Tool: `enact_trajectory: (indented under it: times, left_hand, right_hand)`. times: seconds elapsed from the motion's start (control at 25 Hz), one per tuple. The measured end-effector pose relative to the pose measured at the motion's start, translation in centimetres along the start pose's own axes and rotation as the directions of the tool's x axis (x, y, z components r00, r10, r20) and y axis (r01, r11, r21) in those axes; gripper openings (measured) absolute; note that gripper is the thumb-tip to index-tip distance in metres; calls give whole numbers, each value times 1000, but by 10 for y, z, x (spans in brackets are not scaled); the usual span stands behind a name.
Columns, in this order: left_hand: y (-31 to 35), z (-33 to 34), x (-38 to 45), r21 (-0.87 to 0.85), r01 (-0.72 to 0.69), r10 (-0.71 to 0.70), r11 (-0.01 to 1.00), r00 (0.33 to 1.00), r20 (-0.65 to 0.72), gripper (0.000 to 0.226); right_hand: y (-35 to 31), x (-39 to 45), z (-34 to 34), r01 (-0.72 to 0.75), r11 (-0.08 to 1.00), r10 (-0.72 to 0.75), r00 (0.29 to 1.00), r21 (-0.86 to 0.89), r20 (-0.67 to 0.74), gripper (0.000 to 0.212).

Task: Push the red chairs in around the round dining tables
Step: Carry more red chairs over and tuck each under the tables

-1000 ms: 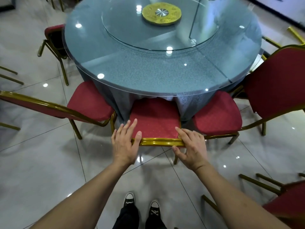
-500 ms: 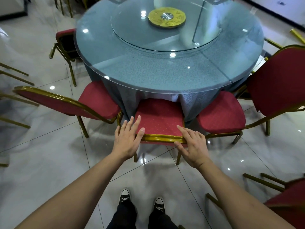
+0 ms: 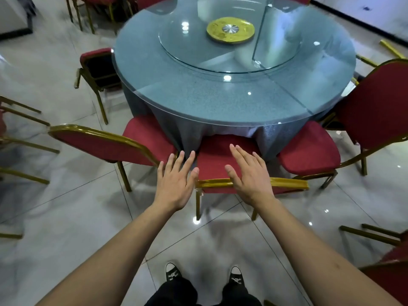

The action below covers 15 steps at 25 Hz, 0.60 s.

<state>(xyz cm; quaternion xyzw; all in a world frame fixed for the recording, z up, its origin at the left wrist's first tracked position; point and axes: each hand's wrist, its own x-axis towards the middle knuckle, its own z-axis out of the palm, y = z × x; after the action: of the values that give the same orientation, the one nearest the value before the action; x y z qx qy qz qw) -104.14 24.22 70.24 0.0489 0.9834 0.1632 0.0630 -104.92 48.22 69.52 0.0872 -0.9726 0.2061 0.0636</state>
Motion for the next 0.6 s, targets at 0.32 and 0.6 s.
enact_trajectory:
  times: [0.32,0.6]
  left_hand:
    - [-121,-60,1,35,1,2,999,997,-76,66]
    - [-199,-87,15,35,76,-72,996,990,-120,68]
  right_hand:
    - [-122,40,52,9,1000,-9,999,-6,41,73]
    - [-183,92,91,84,996,-87,993,37,78,78]
